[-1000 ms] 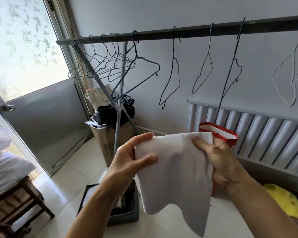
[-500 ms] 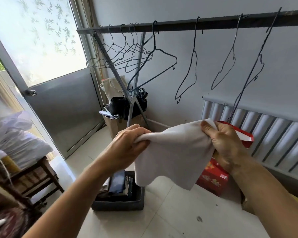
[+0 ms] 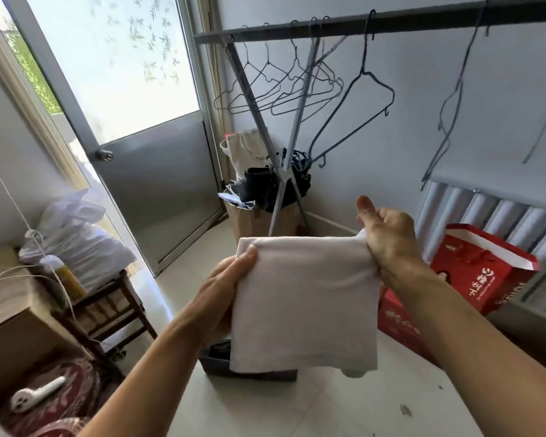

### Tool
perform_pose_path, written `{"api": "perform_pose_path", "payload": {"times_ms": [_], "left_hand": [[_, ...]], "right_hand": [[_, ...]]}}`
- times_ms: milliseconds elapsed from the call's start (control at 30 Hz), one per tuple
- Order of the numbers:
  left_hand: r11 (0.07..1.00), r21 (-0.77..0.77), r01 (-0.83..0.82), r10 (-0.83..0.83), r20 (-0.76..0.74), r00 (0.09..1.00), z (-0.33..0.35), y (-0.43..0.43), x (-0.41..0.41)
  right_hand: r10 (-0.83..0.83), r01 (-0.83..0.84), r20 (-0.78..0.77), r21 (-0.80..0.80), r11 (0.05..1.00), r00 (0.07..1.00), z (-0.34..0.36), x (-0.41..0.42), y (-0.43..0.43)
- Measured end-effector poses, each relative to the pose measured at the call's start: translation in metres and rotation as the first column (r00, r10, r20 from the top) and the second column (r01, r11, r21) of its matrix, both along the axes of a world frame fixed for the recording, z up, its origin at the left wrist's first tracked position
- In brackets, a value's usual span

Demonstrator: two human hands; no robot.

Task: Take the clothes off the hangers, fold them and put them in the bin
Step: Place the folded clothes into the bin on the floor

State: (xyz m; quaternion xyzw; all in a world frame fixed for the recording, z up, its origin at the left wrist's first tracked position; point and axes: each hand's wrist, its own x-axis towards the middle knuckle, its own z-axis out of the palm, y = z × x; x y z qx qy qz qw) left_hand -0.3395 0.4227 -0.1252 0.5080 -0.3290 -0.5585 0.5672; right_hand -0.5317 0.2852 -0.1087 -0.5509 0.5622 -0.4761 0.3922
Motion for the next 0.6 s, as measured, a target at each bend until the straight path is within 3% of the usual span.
{"api": "perform_pose_path", "payload": {"times_ms": [200,267,367,467,533,600], "left_hand": [[0.983,0.172,-0.068,0.091,-0.132,0.987,-0.024,-0.006,0.060],[0.974,0.220,-0.061,0.104,-0.189,0.976,-0.031,-0.009,0.074],[0.964,0.262,-0.033,0.101,-0.250,0.963,-0.039,-0.015,0.101],[0.954,0.295,-0.041,0.119,-0.249,0.961,-0.054,-0.024,0.129],[0.944,0.323,-0.068,0.145,-0.222,0.964,-0.068,-0.034,0.147],[0.924,0.369,-0.094,0.176,-0.193,0.965,-0.083,-0.046,0.161]], "right_hand": [[0.116,-0.117,0.038,0.052,0.992,0.993,-0.026,0.065,-0.012],[0.175,-0.182,0.060,0.141,0.973,0.983,-0.039,0.078,-0.011],[0.292,-0.404,0.308,0.415,0.815,0.906,-0.061,0.098,-0.002],[0.315,-0.674,0.628,0.484,0.559,0.712,-0.087,0.110,0.005],[0.302,-0.759,0.736,0.421,0.497,0.606,-0.100,0.118,0.004],[0.335,-0.758,0.716,0.412,0.505,0.612,-0.110,0.128,-0.004]]}}
